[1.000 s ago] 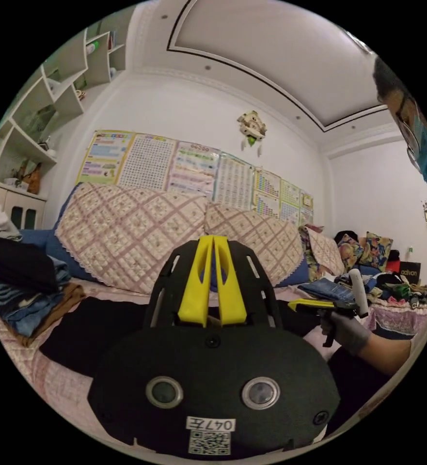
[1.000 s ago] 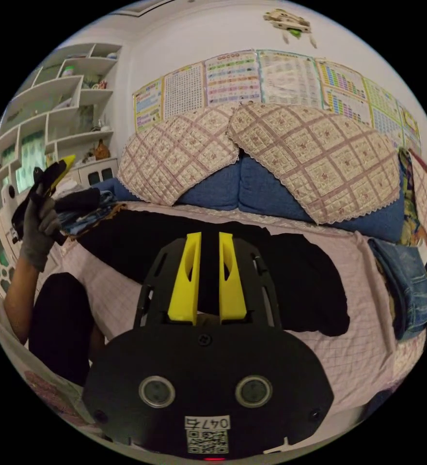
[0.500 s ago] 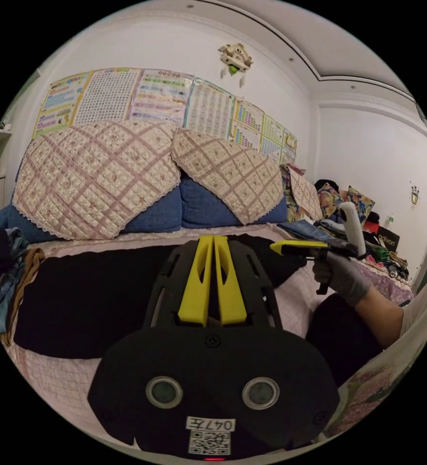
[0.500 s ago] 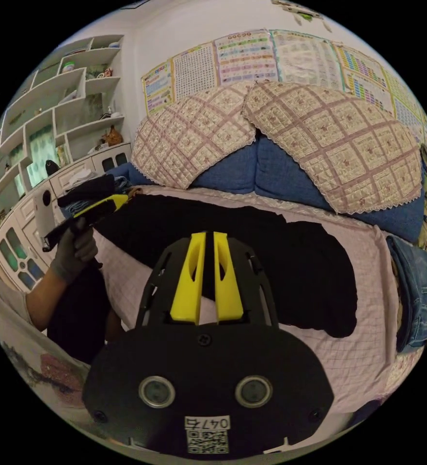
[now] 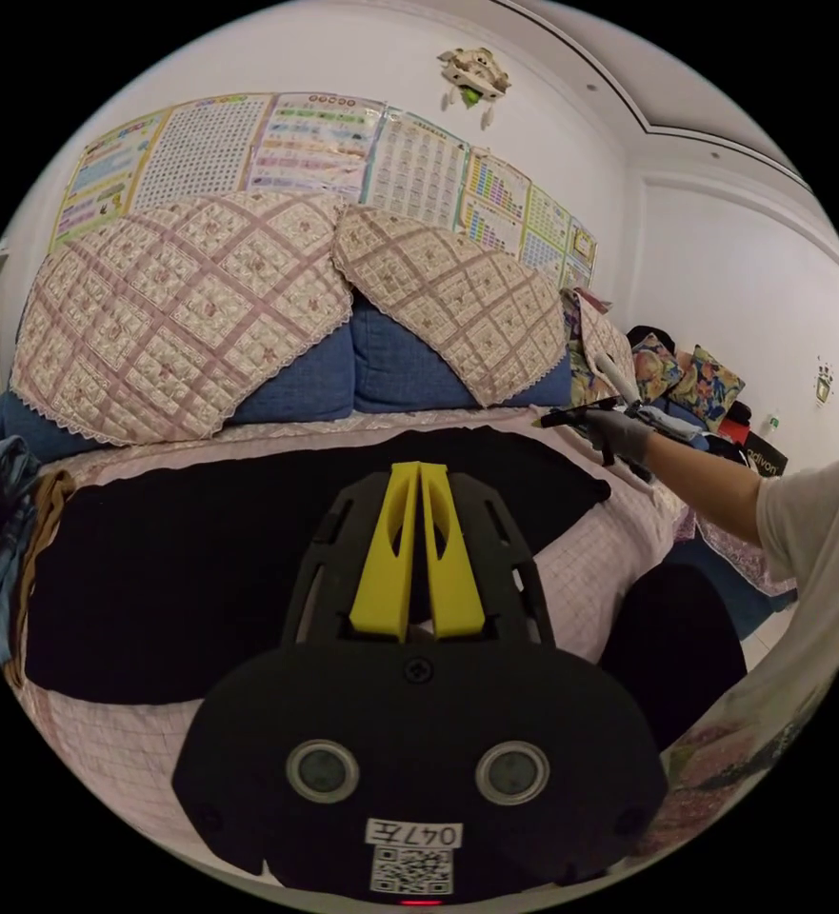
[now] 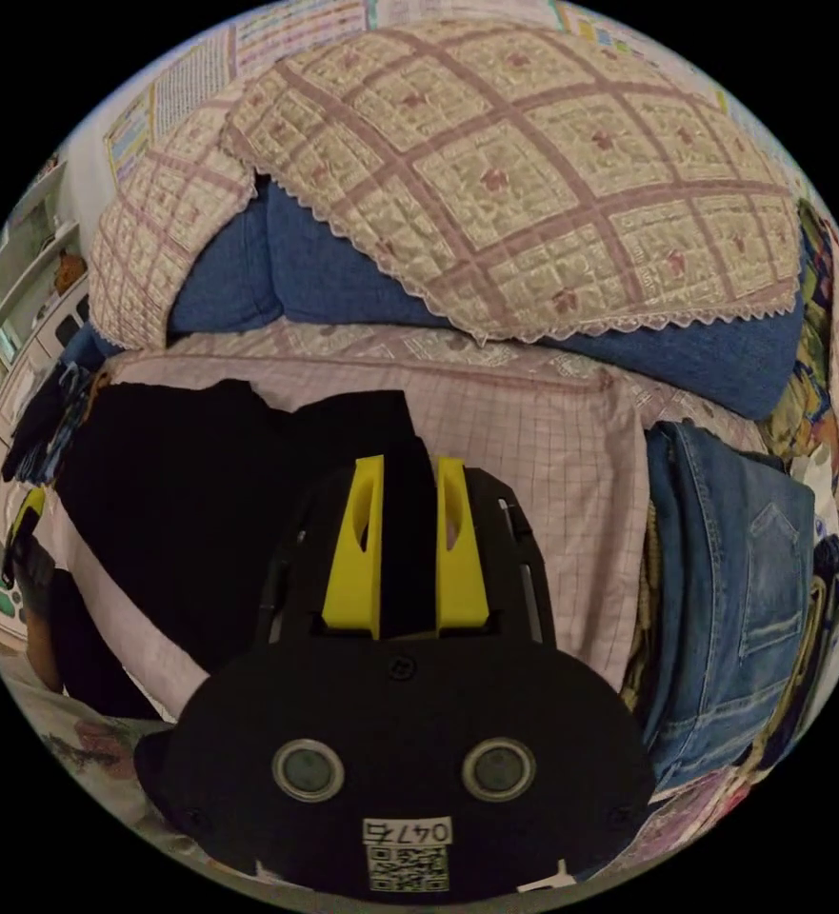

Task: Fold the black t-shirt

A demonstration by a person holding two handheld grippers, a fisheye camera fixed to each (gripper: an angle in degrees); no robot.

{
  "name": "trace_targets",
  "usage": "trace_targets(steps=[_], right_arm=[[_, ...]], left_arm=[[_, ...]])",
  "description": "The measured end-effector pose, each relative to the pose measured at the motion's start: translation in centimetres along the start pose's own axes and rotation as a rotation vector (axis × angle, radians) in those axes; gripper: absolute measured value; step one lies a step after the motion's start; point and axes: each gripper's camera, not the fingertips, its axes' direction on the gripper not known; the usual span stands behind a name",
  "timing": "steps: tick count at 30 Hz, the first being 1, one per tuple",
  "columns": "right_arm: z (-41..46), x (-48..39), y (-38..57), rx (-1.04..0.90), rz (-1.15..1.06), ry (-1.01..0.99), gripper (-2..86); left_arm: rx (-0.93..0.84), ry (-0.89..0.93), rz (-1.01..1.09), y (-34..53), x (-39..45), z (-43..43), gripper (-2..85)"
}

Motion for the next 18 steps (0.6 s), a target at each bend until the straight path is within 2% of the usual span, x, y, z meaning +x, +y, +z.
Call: trace_targets(steps=[5, 7, 14, 18], right_arm=[[1.9, 1.8, -1.4, -0.078, 0.015, -0.049, 2.0], [0.9, 2.2, -1.1, -0.039, 0.013, -0.127, 0.1], [-8.9, -0.4, 5.7, 0.261, -0.147, -0.115, -0.9], [-11.3, -0.6, 8.9, 0.23, -0.16, -0.024, -1.2]], left_arm=[[-0.054, -0.021, 0.025, 0.4, 0.3, 2.4, -1.0], [-0.067, -0.03, 0.032, 0.7, 0.1, 3.3, -1.0], [-0.081, -0.001, -0.02, 2.0, -2.3, 4.2, -1.0], [-0.074, 0.038, -0.074, 3.2, -4.8, 4.1, -1.0]])
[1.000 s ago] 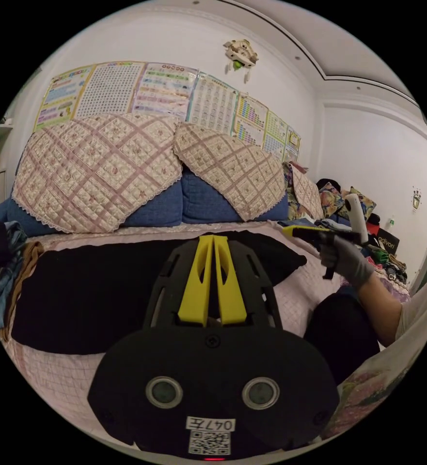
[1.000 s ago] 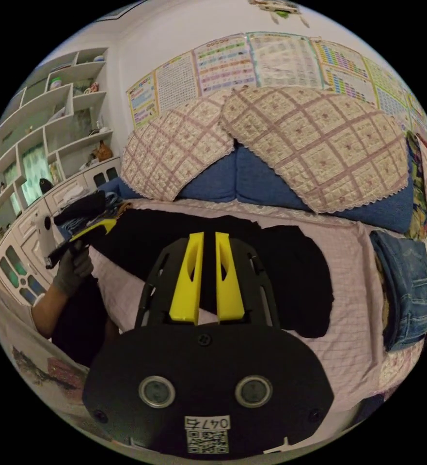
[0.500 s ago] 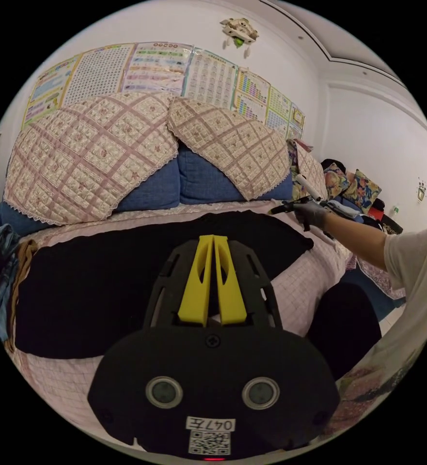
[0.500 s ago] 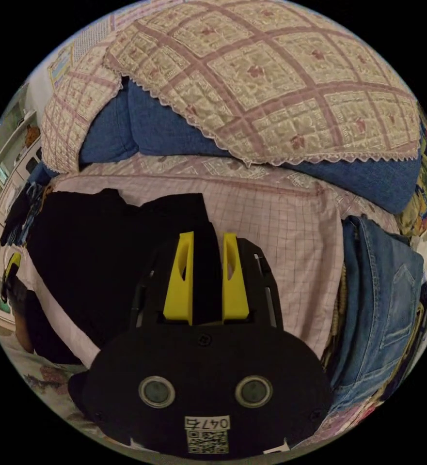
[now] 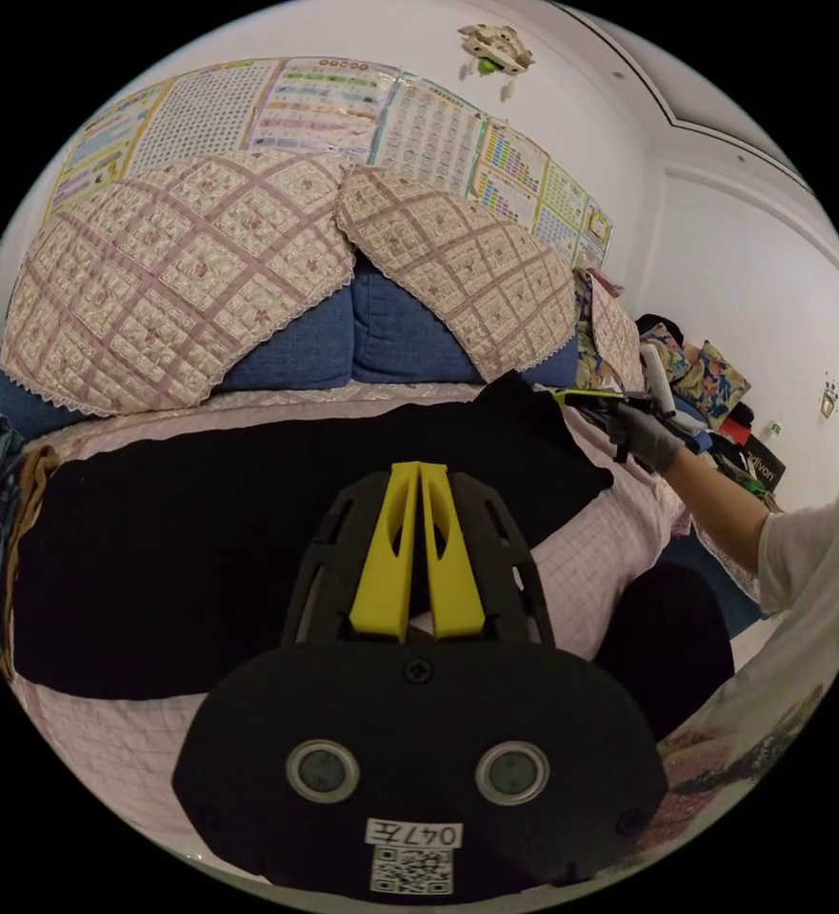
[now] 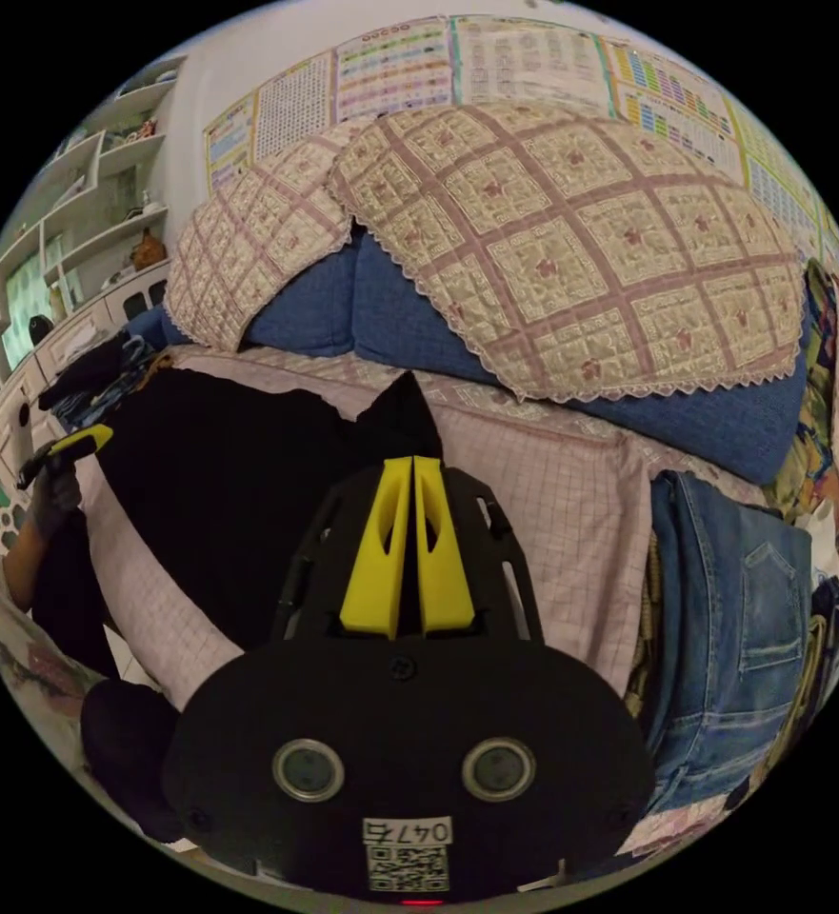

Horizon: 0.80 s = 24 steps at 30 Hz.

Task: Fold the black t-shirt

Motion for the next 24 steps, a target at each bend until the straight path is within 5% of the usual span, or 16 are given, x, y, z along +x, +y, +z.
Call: trace_targets(steps=[7, 15, 24], right_arm=[[-3.8, 0.4, 2.1, 0.043, 0.02, -0.032, -1.2], [-17.1, -5.7, 14.1, 0.232, -0.386, -0.489, -1.3], [-24.1, -5.0, 25.1, 0.203, -0.19, -0.456, -1.3]], left_arm=[[0.027, 0.005, -0.098, 2.6, -5.5, -1.5, -1.0], [0.127, 0.008, -0.285, 6.2, -14.4, -5.2, -0.6], [0.286, -0.078, -0.821, 14.9, -30.3, -14.7, 7.8]])
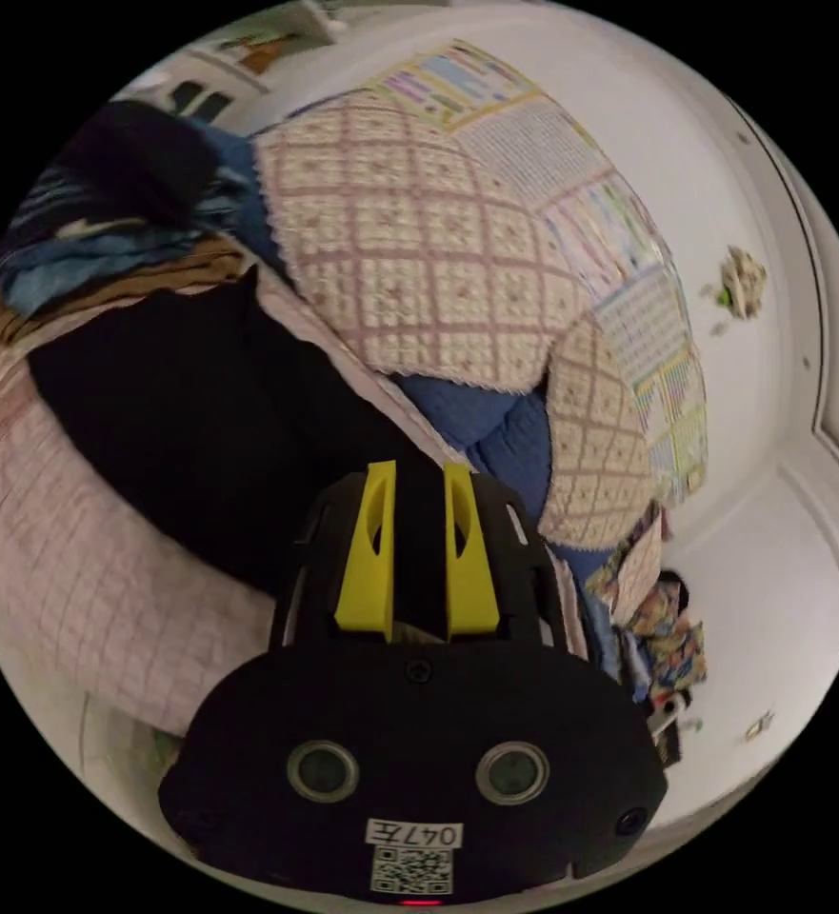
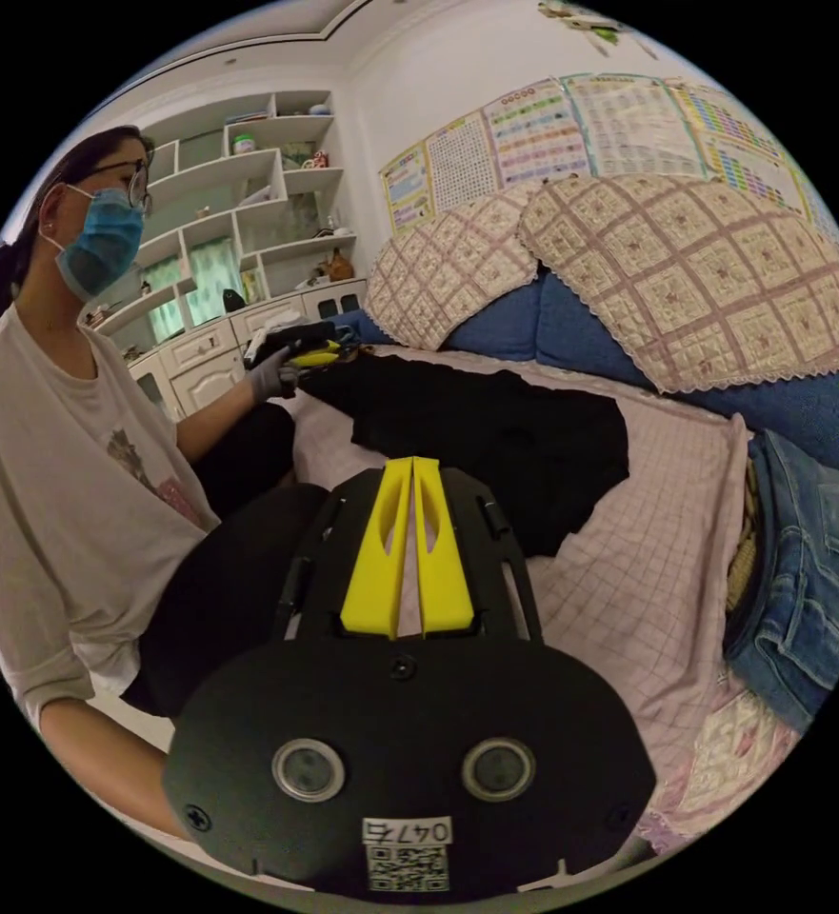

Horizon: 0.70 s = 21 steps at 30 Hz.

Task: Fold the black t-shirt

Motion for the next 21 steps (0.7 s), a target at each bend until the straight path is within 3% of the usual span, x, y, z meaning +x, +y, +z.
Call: trace_targets(steps=[3, 8, 21], right_arm=[[-1.4, -0.9, 0.1, 0.011, 0.005, 0.031, -1.3], [-3.1, -1.8, 0.7, 0.034, 0.023, 0.028, -1.3], [-7.9, -3.5, -1.0, 0.125, 0.066, 0.114, -1.3]], left_arm=[[0.076, -0.087, -0.068, -2.4, -5.0, -4.2, 8.0], [0.012, -0.117, -0.079, -6.0, -11.2, -5.9, 7.8], [-0.212, -0.137, -0.206, -15.9, -21.7, 3.5, 8.5]])
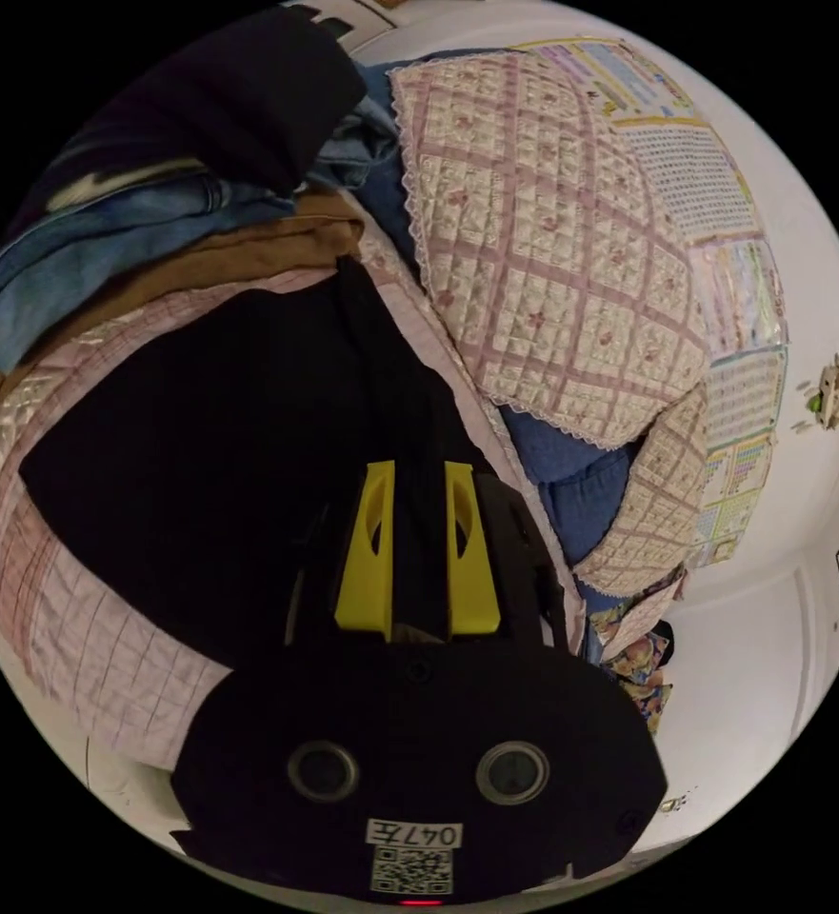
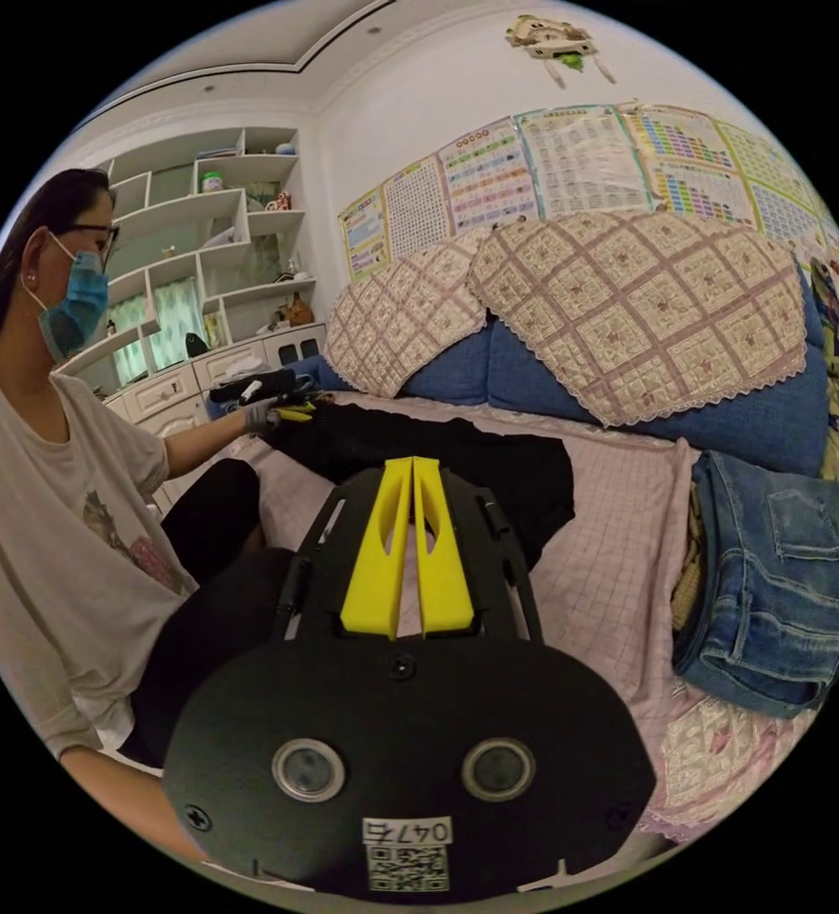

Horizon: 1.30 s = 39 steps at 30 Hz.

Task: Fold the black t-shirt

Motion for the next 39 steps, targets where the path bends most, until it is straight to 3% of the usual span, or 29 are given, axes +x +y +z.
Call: trace_targets(steps=[7, 14, 20, 29, 34, 39], right_arm=[[-0.8, 0.8, -1.9, 0.04, 0.034, 0.027, -1.3], [-0.6, 1.5, -4.4, 0.104, 0.077, 0.005, -1.3], [0.5, 1.8, -8.2, 0.055, 0.084, 0.062, -1.3], [-2.0, 0.1, -7.7, 0.105, 0.163, 0.048, -1.3], [-2.7, -0.9, -7.1, 0.043, 0.208, -0.026, -1.2], [2.4, -2.0, -8.1, -0.358, 0.181, -0.012, -0.2]], left_arm=[[0.046, -0.044, -0.03, 0.0, -3.2, -1.7, 10.0], [-0.02, 0.141, -0.076, -1.1, -5.8, 1.1, 9.7], [0.036, 0.155, -0.021, -2.3, -5.2, 2.1, -0.1], [0.147, 0.277, 0.212, 6.3, -2.6, -9.4, -0.9], [0.051, 0.175, 0.25, 12.8, -4.3, -12.6, -0.5], [0.001, -0.203, 0.249, 14.9, -4.7, -11.3, 5.5]])
